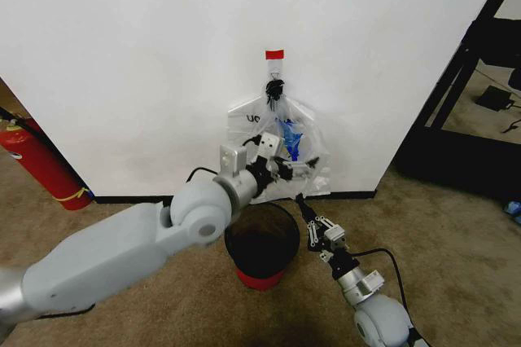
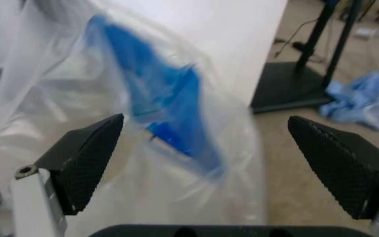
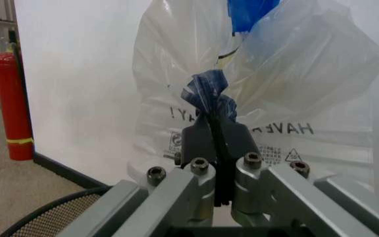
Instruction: Pick up the garbage bag from the wall and place it over the trash bin.
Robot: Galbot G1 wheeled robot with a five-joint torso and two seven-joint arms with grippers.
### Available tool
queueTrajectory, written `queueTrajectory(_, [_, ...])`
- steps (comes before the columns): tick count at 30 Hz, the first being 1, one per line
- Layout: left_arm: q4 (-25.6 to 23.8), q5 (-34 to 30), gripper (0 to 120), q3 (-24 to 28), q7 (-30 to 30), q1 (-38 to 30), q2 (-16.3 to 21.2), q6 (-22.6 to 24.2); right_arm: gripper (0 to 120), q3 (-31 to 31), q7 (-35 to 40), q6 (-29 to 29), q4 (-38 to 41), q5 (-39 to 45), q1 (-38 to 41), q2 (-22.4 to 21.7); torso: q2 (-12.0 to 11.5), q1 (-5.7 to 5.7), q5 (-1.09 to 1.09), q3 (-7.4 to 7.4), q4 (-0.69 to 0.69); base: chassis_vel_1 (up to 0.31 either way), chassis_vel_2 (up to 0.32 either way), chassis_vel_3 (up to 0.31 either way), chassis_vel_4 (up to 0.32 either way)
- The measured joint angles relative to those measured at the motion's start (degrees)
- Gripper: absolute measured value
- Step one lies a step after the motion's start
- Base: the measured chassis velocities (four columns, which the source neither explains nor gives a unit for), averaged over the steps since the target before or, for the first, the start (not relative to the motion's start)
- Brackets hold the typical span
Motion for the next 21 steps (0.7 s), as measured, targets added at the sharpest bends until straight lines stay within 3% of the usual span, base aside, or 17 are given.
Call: queueTrajectory(21, [0.27, -1.5, 96, 4.1, -0.31, -5.78, -1.19, 1.51, 0, 0.27, -0.15, -0.06, 0.65, -0.05, -0.7, -0.33, 0.01, 0.0, 0.0, 0.0, 0.0, 0.0, 0.0, 0.0, 0.0])
